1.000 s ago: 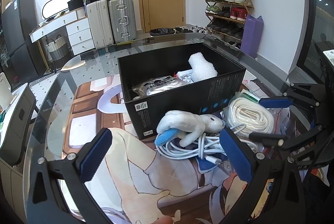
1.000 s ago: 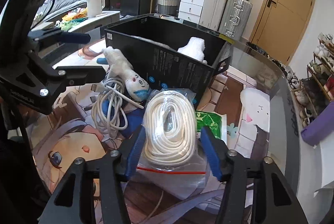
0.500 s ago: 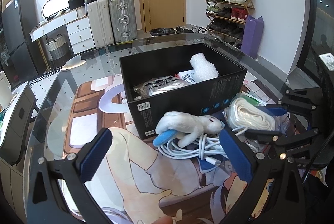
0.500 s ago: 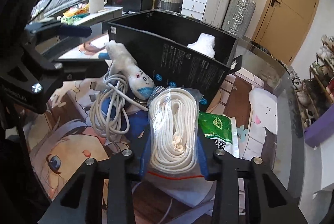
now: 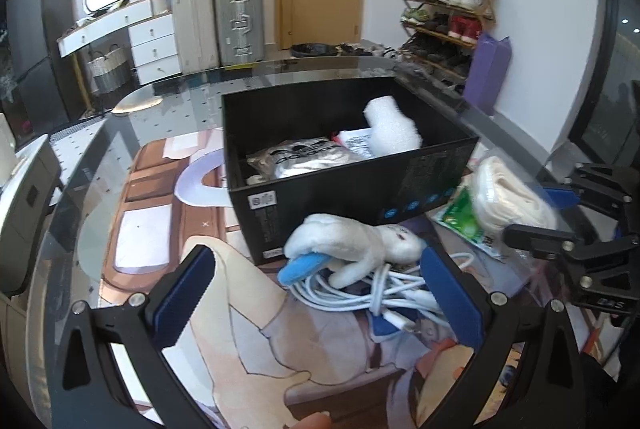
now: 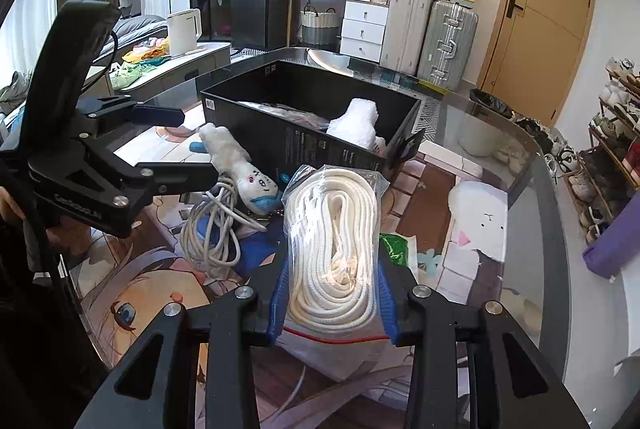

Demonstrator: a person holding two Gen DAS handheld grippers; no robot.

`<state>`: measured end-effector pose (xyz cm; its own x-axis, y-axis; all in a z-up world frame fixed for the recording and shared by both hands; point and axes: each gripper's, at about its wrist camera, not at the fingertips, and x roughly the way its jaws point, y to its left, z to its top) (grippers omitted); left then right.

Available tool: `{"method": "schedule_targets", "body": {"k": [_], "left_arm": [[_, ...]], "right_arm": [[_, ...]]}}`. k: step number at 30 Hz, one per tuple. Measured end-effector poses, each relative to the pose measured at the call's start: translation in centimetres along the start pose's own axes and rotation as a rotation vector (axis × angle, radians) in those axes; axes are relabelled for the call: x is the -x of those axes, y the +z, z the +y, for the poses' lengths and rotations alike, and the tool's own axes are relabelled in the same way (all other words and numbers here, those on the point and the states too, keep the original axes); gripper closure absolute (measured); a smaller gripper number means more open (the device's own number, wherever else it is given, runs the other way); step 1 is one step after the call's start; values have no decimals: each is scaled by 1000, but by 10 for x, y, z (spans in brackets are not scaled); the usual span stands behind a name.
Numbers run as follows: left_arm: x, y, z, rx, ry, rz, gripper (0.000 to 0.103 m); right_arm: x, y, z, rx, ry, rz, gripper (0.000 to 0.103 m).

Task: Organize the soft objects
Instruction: 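Grasp the bag of white rope with the right tool while the left tool grasps the white plush toy, then carry the plush toy into the box with the left tool while the right tool carries the rope bag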

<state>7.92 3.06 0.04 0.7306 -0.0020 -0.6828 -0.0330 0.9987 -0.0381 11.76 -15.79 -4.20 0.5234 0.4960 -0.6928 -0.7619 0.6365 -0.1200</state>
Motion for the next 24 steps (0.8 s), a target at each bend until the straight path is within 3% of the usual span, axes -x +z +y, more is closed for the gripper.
{"method": "schedule_targets", "body": {"k": [6, 9, 15, 17, 19, 24], "left_arm": [[-8, 0, -2, -31, 71, 8, 0], [-8, 0, -3, -46, 61, 2, 3], [-5, -2, -5, -75, 22, -2, 30], [-3, -2, -8, -98, -2, -4, 46], [0, -3, -12, -118, -22, -6, 55], [4, -4, -14, -133, -34, -12, 60]], "right_arm": [[3, 0, 0, 3, 2, -2, 65], [4, 0, 0, 2, 3, 0, 65], [1, 1, 4, 2, 6, 5, 65], [1, 1, 5, 5, 7, 7, 65], [1, 0, 6, 6, 7, 7, 65], [2, 1, 6, 7, 8, 7, 65]]}}
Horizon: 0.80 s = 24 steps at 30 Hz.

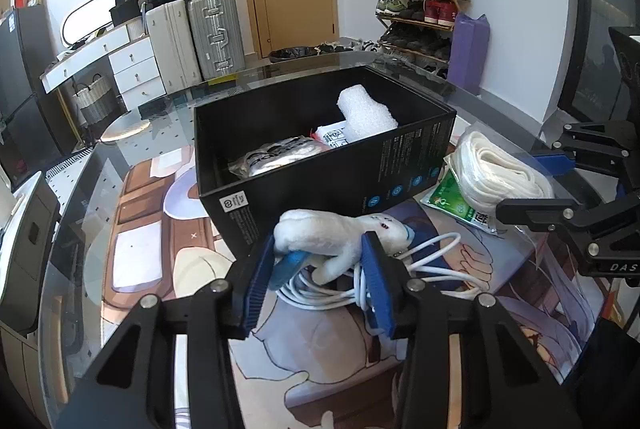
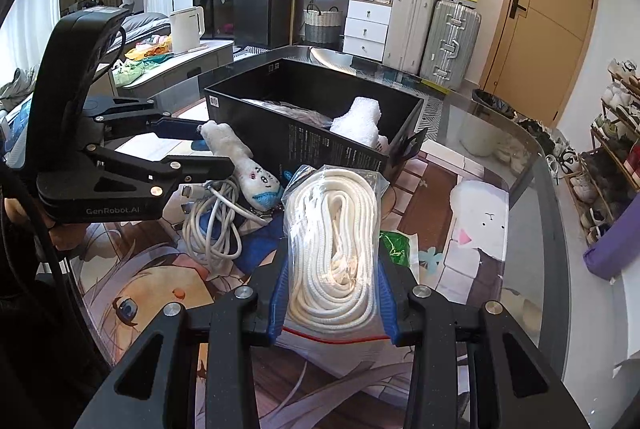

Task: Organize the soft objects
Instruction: 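Carry the plush toy into the box with the left tool while the right tool carries the rope bag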

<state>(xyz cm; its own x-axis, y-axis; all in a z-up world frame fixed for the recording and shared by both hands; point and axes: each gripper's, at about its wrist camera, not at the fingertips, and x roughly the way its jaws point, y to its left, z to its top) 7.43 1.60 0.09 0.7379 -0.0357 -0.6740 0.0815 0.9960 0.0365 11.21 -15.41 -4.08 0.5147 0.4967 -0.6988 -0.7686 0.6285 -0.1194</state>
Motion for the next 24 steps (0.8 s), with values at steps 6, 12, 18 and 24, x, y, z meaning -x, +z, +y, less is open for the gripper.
{"method": "schedule_targets", "body": {"k": [6, 12, 18, 24], "left_arm": [[6, 1, 2, 8, -18, -8, 62], [19, 6, 7, 18, -36, -47, 62], [34, 14, 7, 21, -38, -88, 62], [46, 21, 14, 48, -32, -130, 62]], "right_arm": [[2, 1, 1, 2, 0, -8, 65], [9, 5, 3, 6, 9, -37, 65], [17, 9, 6, 10, 13, -67, 65], [26, 14, 6, -4, 3, -107, 65]]}}
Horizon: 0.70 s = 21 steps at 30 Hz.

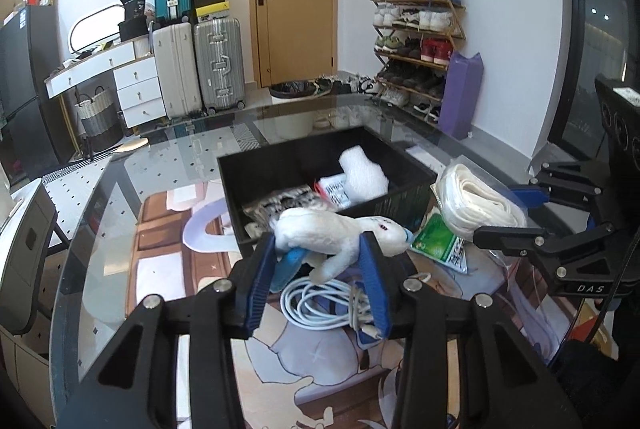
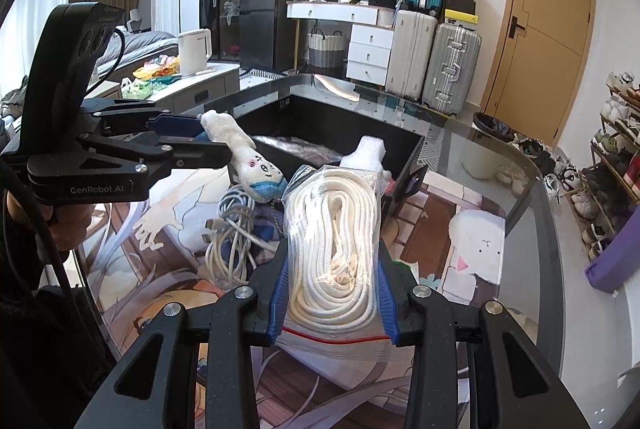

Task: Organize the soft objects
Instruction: 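Carry the plush toy into the box with the left tool while the right tool carries the rope bag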

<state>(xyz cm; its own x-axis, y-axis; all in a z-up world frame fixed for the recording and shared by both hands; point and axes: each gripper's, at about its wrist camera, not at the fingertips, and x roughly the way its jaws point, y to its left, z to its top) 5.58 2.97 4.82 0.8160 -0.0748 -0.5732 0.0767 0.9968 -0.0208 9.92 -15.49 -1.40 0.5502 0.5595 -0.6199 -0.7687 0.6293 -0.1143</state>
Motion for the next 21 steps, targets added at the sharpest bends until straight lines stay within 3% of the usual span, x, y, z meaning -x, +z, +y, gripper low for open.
{"method": "schedule_targets", "body": {"k": [11, 21], "left_arm": [[7, 23, 9, 27, 28, -66, 62], [-8, 40, 20, 44, 58, -74, 62]], "right_arm": [[10, 20, -9, -64, -13, -71, 65], [-4, 47, -22, -110, -7, -99, 65]]}}
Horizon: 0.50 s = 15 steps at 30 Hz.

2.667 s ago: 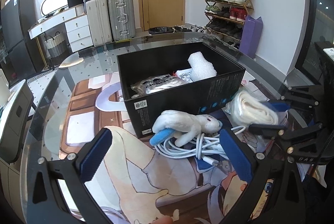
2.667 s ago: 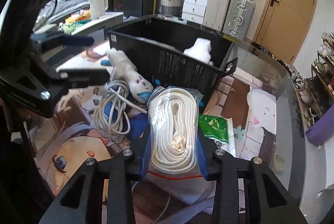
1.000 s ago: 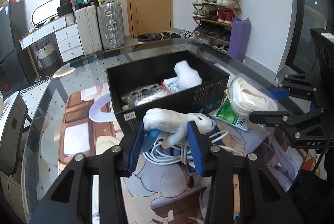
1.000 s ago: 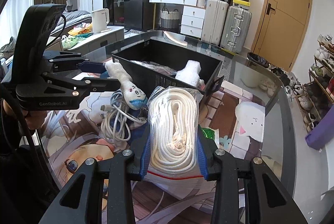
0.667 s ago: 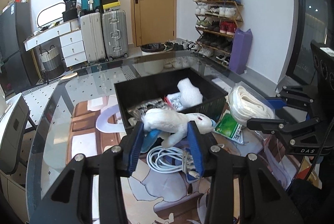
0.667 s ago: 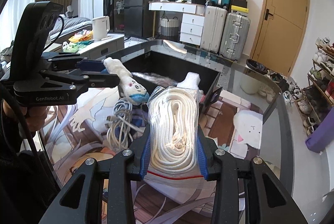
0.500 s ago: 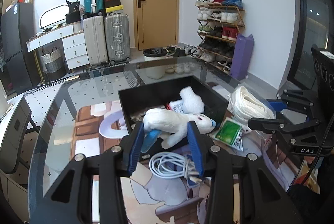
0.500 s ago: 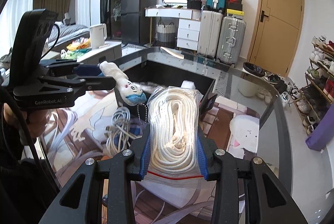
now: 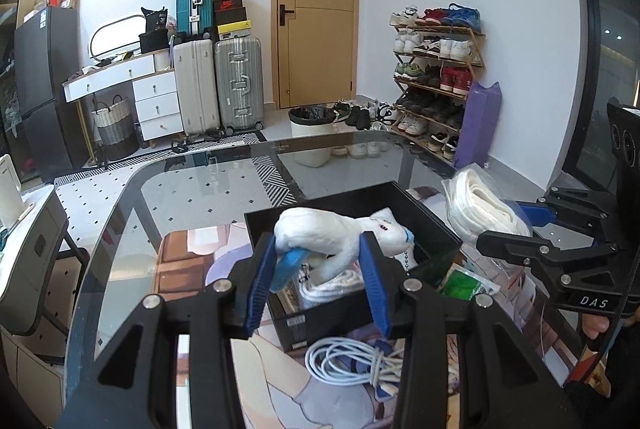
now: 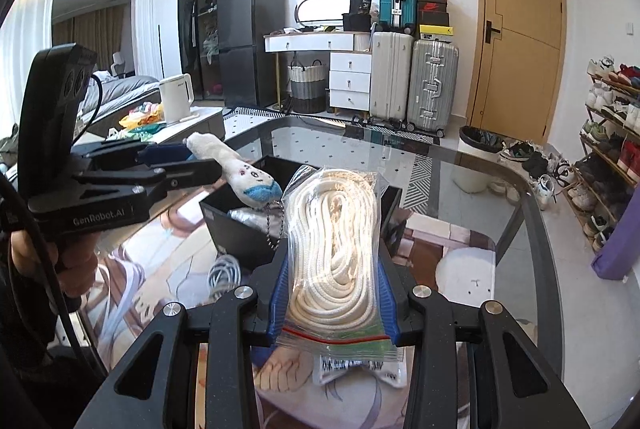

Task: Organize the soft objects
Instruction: 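Carry the plush toy into the box with the left tool while the right tool carries the rope bag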

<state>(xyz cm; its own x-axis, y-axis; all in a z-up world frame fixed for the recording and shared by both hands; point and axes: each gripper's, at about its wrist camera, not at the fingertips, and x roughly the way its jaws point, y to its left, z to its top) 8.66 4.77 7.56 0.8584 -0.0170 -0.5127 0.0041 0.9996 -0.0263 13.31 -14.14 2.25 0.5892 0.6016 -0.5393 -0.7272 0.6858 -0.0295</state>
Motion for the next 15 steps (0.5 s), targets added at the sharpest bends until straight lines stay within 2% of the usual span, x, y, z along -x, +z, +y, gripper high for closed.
{"method": "schedule_targets", "body": {"k": [15], "left_arm": [[-18, 9, 11, 27, 18, -3, 62]], "right_arm": [[-29, 33, 1, -9, 17, -11, 65]]}}
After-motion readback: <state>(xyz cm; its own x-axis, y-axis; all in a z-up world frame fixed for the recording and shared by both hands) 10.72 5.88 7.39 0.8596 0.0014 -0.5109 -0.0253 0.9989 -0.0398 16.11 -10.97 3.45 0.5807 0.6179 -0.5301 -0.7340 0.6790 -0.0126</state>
